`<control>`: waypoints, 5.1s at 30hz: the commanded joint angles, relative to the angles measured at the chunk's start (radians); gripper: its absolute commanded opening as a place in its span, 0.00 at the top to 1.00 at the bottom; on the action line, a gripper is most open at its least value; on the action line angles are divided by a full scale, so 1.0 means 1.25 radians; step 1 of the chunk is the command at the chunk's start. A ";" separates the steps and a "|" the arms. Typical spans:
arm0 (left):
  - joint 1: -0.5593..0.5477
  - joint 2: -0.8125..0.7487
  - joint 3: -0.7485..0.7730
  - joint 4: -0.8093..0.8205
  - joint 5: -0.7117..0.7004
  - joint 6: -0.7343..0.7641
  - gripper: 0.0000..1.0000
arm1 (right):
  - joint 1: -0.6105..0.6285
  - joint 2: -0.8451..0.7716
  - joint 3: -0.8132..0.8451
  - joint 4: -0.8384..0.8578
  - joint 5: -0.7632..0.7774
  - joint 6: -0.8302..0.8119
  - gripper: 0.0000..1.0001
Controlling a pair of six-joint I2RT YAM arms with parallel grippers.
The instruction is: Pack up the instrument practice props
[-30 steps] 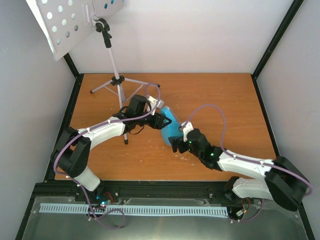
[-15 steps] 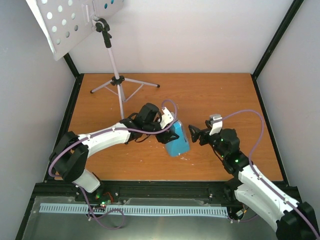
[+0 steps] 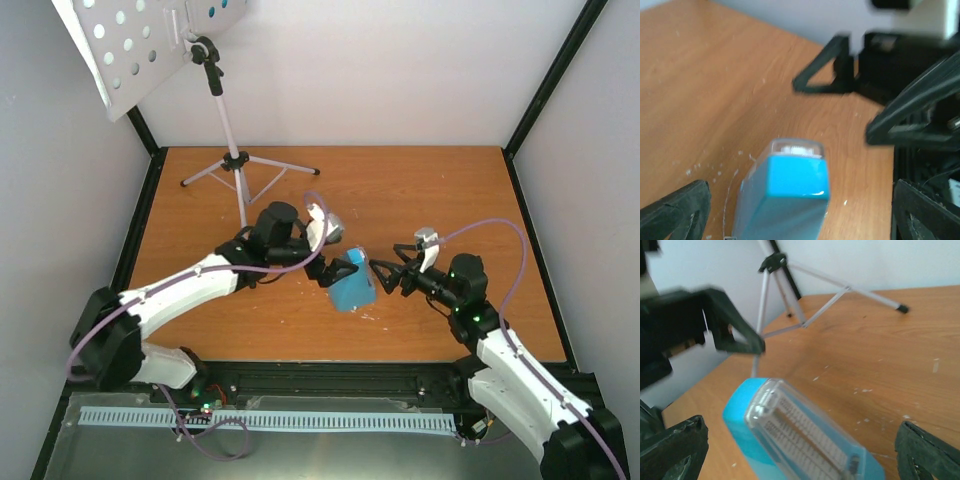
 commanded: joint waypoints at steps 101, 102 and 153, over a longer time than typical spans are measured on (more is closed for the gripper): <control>0.413 -0.243 -0.062 -0.059 0.008 -0.108 0.01 | 0.388 0.133 0.196 -0.546 0.748 0.151 0.42; 0.413 -0.243 -0.062 -0.059 0.003 -0.110 0.01 | 0.403 0.136 0.206 -0.578 0.768 0.181 0.43; 0.712 0.035 -0.036 0.180 0.249 -0.356 0.09 | -0.055 0.189 0.439 -0.443 0.095 0.064 0.00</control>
